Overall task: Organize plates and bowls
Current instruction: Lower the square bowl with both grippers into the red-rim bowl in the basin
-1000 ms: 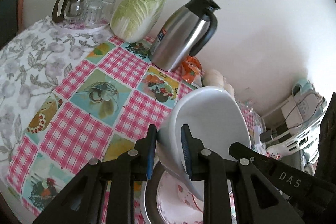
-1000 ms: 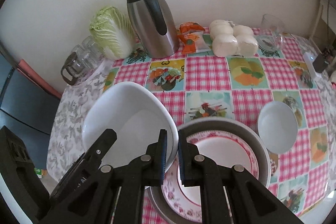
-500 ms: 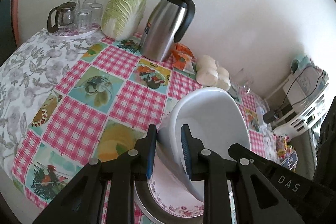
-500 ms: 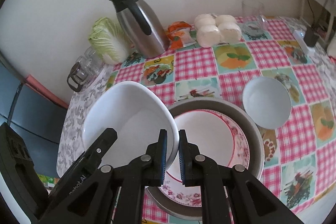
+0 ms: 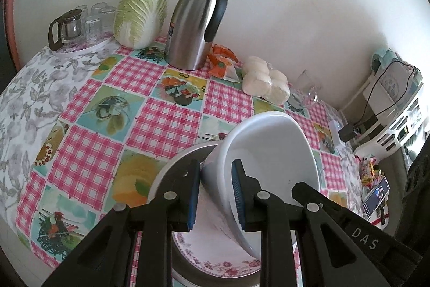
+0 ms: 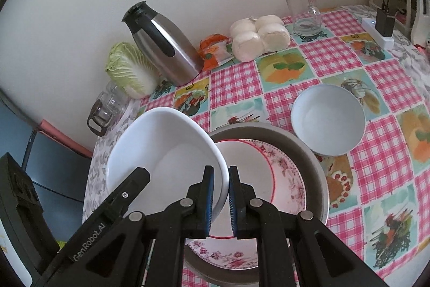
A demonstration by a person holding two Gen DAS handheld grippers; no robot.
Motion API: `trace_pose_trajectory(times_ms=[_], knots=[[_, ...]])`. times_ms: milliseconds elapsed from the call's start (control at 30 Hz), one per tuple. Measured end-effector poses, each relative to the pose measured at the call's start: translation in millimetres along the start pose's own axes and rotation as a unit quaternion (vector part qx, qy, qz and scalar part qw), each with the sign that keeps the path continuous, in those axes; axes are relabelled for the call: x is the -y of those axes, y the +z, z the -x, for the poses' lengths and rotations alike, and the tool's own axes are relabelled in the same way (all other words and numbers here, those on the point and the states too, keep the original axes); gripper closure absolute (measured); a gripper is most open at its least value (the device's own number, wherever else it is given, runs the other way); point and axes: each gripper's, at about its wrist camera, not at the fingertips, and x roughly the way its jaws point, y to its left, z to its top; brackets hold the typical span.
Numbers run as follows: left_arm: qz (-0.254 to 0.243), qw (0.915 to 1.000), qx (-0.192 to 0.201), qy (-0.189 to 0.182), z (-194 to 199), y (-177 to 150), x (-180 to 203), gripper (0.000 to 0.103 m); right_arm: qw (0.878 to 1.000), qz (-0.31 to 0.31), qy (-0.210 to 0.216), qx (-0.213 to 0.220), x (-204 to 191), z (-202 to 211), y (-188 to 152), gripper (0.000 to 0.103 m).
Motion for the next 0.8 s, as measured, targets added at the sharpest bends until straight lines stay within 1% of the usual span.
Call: trace_pose_trajectory(times_ms=[300, 533, 800], knots=[[-0.019, 0.9998, -0.008, 0.002, -6, -6, 20, 0.078, 1.0, -0.006, -0.009, 0.008, 15, 9, -1, 0.091], [-0.029, 0.9994, -0.018, 0.006, -12, -9, 25, 0.078, 1.0, -0.013, -0.01, 0.006, 23, 10, 0, 0.091], [-0.029, 0.9991, -0.029, 0.01, -19, -11, 23, 0.078, 1.0, -0.014, -0.014, 0.0, 24, 4, -1, 0.09]])
